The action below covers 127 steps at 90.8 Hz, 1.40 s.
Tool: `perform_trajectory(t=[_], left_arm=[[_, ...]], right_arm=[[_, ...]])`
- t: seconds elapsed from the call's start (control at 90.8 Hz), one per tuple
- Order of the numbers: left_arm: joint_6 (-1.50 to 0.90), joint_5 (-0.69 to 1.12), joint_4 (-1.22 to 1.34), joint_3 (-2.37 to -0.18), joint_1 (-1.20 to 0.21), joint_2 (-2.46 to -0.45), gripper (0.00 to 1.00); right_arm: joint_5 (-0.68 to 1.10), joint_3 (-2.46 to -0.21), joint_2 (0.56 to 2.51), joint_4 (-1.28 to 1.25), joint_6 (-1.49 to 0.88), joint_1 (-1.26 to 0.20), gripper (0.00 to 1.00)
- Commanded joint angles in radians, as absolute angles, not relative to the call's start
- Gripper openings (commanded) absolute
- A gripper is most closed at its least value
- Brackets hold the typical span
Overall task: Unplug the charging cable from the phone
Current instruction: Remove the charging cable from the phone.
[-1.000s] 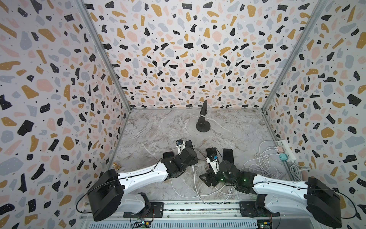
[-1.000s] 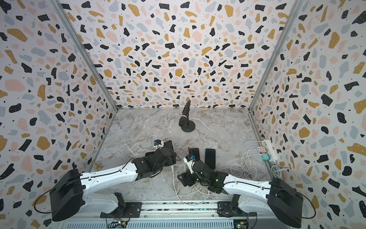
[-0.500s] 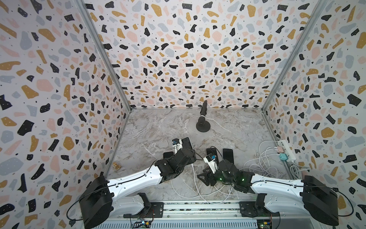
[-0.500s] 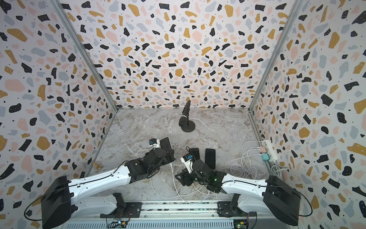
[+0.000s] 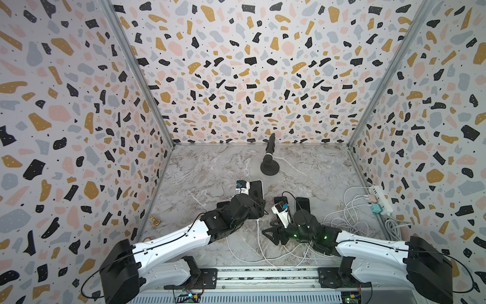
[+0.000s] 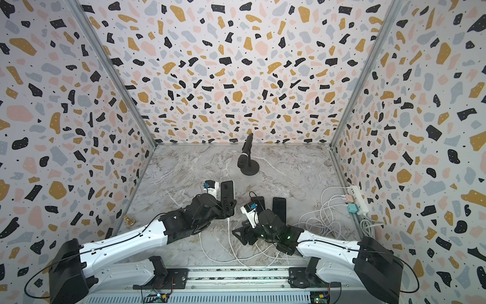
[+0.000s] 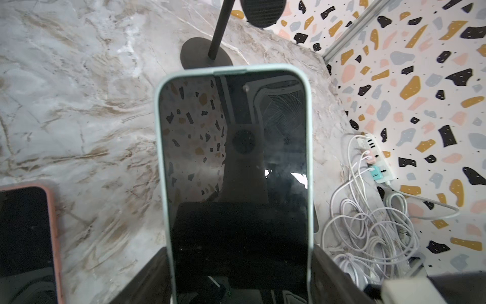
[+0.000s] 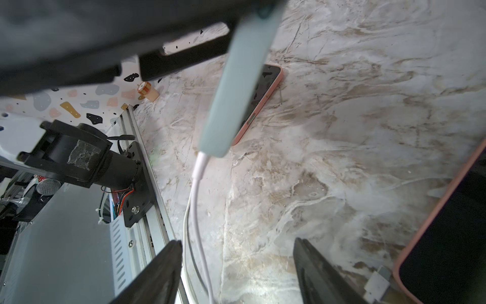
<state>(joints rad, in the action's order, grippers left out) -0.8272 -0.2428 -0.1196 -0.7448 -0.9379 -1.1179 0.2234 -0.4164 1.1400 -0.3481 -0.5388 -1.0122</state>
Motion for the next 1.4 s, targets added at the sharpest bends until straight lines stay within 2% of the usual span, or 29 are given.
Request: perform_trajectory(t=[0.0,0.176,0.308,0.506,0.749,1.112,1.244,1.387], left_arm=[[-0.814,-0.23,-0.068,-0.777,-0.939,-1.084,0.67],[-0.83,-0.254,-0.043,-0.765,-0.94,-1.07,0.67],[-0.863,-0.287,-0.04,-0.749,-0.939,-1.058,0.67],[-0.902,-0.285,-0.031,-0.723,-0.921,-1.06,0.67],[-0.931,-0.277,-0.022,-0.712,-0.908,-1.054,0.66],[-0.926,-0.256,-0.017,-0.713,-0.907,-1.036,0.66],[-0.921,-0.242,-0.005,-0.706,-0.905,-1.034,0.65],[-0.92,-0.232,0.01,-0.701,-0.906,-1.037,0.65]], right_arm=[[0.258,-0.423,1.21,-0.453,-0.571,-1.009,0.71],[0.265,-0.422,1.326,-0.596,-0.607,-1.024,0.7],[0.255,-0.409,1.325,-0.617,-0.608,-1.03,0.7],[0.268,-0.396,1.269,-0.562,-0.576,-1.034,0.68],[0.266,-0.375,1.142,-0.476,-0.563,-1.034,0.69],[0.389,-0.485,1.292,-0.502,-0.527,-1.029,0.62],[0.39,-0.488,1.298,-0.498,-0.52,-1.026,0.52],[0.394,-0.489,1.292,-0.493,-0.52,-1.025,0.33]])
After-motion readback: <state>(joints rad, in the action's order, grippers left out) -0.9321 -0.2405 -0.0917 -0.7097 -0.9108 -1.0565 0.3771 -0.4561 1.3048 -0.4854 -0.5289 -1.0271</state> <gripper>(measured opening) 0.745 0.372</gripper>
